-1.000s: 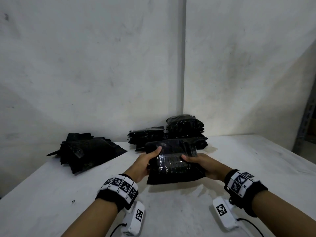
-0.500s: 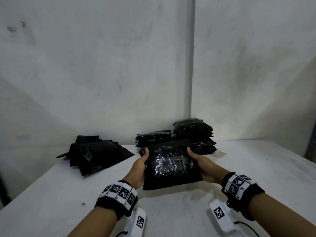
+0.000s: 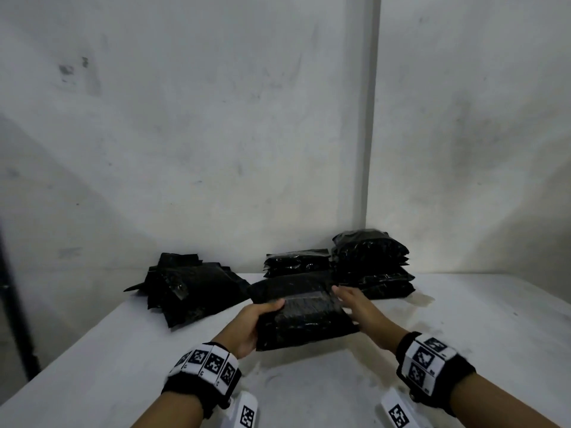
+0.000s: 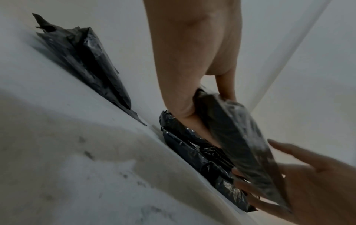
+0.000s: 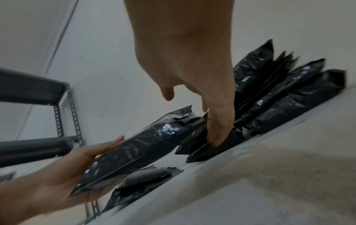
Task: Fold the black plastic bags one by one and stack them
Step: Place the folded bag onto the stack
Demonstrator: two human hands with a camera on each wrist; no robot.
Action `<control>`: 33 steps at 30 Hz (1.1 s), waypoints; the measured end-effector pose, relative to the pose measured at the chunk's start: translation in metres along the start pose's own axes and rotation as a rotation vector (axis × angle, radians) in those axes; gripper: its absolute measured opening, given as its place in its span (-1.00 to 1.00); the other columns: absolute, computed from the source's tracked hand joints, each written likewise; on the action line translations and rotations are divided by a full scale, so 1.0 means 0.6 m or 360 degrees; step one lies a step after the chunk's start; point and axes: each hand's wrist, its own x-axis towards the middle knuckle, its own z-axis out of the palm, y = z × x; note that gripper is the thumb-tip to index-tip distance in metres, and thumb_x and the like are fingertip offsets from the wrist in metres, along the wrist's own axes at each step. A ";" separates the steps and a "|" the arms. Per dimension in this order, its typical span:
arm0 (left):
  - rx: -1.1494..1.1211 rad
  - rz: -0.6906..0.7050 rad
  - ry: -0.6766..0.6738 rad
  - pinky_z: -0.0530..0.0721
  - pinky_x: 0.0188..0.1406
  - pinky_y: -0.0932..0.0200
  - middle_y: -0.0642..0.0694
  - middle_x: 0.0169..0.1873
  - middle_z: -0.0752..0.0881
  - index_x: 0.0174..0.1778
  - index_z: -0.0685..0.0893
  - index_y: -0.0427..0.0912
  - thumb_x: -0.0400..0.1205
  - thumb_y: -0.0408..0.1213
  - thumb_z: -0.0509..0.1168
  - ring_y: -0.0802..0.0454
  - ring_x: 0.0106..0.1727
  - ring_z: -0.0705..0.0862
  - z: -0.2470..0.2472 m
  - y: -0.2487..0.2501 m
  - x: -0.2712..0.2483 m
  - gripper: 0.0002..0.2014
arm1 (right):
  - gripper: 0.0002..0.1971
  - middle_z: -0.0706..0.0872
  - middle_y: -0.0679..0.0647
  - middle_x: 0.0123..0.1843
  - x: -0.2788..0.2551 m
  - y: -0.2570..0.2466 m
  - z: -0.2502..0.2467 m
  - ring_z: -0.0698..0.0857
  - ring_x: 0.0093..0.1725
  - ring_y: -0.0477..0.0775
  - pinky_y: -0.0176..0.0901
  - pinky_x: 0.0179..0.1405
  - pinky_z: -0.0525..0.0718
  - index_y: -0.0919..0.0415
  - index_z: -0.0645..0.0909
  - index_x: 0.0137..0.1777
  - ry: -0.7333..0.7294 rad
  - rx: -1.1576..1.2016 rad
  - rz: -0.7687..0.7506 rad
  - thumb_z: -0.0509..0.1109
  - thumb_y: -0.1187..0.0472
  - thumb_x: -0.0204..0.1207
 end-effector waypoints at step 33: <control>0.0673 0.0397 0.0447 0.57 0.02 0.31 -0.15 0.35 0.50 0.37 0.45 -0.18 0.71 -0.20 0.25 0.00 0.28 0.50 -0.097 0.068 0.180 -0.67 | -0.46 0.46 0.19 0.34 0.285 -0.092 0.097 0.65 0.17 0.14 -0.09 0.14 0.74 -0.21 0.57 0.26 0.0567 -0.0220 -0.0678 0.63 -0.15 0.29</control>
